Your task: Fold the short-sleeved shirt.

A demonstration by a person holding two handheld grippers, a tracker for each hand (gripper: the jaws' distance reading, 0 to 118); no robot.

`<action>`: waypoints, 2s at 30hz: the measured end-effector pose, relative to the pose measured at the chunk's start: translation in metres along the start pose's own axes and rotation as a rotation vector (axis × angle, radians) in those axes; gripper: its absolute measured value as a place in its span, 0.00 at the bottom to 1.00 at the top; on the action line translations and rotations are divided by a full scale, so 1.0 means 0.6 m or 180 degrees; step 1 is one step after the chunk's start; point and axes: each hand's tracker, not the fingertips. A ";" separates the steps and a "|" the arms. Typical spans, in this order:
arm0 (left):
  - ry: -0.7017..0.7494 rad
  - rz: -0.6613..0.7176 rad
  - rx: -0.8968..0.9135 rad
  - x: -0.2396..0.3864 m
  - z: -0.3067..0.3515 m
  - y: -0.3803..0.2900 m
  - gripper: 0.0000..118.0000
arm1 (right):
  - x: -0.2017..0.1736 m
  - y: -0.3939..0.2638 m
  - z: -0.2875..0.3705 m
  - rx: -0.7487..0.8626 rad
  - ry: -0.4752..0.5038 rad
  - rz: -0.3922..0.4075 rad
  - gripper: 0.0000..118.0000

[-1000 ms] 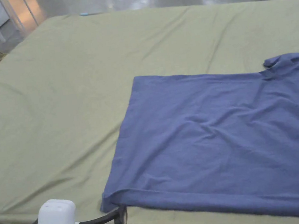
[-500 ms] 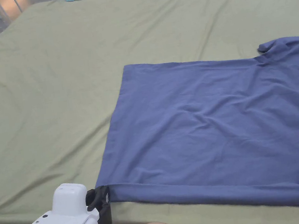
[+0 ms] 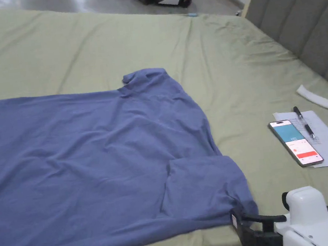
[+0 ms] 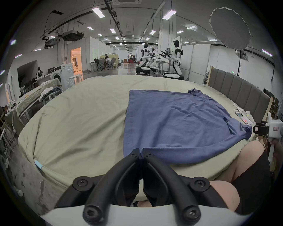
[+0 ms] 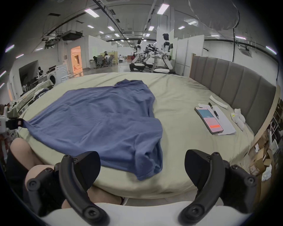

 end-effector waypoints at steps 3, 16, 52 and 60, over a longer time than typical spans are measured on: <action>0.0002 0.0007 -0.0012 0.010 -0.006 0.007 0.01 | 0.001 0.005 -0.037 -0.0073 0.0009 -0.0032 0.90; -0.0033 0.0126 -0.0119 0.004 -0.001 0.042 0.01 | 0.022 0.039 -0.032 -0.0169 0.0051 -0.0171 0.03; 0.0033 0.0082 -0.0031 -0.026 -0.039 0.152 0.00 | 0.016 0.165 -0.055 0.0471 -0.0014 -0.0077 0.01; -0.0017 0.0333 -0.0438 -0.035 -0.110 0.106 0.52 | -0.064 0.112 0.000 0.0228 0.0324 0.0034 0.01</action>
